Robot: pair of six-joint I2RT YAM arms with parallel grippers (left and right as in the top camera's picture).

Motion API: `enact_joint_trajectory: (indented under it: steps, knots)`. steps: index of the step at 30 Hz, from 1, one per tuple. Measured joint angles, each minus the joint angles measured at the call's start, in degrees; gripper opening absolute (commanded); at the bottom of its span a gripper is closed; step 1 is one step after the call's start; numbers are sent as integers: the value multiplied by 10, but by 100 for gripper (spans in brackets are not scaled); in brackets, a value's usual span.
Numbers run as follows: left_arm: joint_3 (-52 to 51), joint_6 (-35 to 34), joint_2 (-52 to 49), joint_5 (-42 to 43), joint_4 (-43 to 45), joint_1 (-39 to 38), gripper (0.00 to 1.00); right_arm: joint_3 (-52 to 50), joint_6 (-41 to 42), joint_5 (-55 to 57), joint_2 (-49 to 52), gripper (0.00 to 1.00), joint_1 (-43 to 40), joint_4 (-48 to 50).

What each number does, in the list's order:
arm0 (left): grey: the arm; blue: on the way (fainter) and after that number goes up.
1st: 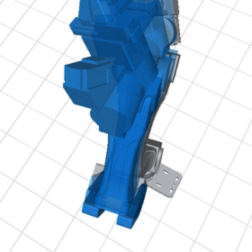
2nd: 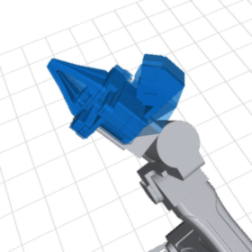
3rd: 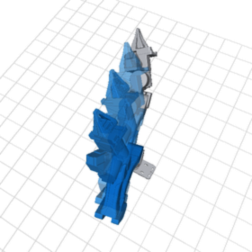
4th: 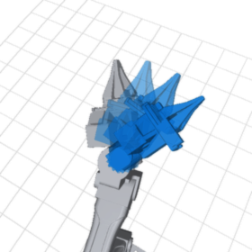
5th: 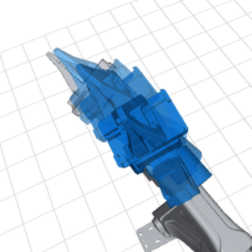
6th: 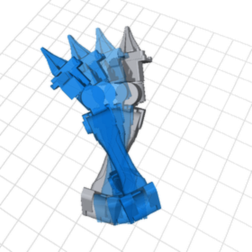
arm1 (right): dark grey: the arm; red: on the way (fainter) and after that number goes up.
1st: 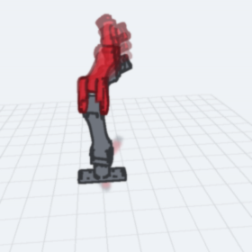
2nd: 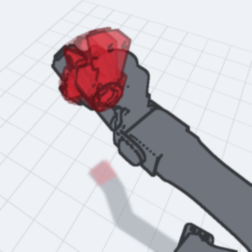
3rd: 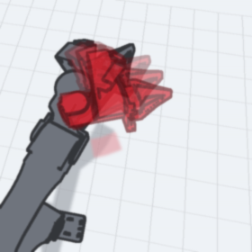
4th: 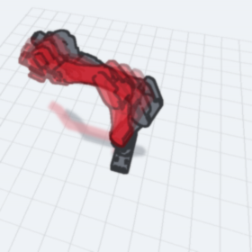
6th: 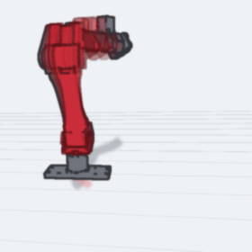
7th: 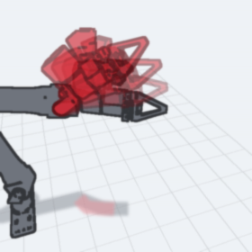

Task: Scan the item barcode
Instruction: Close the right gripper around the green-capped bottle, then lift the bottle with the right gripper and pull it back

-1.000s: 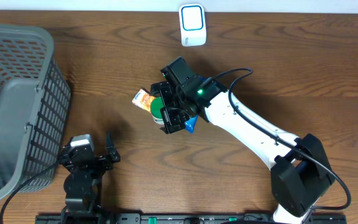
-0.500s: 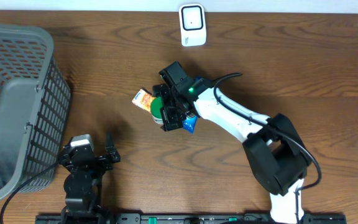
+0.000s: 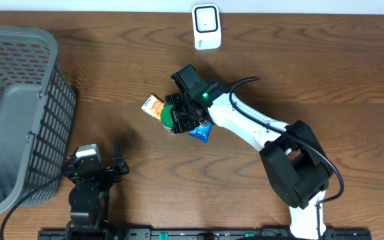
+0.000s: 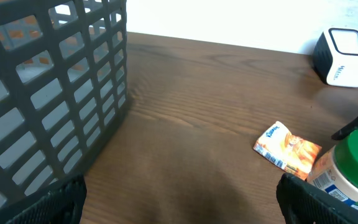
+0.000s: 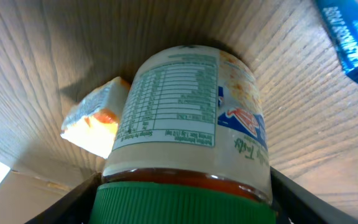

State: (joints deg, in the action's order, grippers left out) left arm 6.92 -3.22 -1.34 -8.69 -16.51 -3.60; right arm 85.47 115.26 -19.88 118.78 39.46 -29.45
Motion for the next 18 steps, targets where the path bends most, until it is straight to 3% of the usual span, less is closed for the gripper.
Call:
enact_joint_trajectory:
  steps: [10, 18]
  knots:
    - [2, 0, 0, 0, -29, 0, 98, 10, -154, -8, 0, 59, -27, -28]
    - [6, 0, 0, 0, -45, 0, 98, 19, -357, -20, -8, 59, -103, -160]
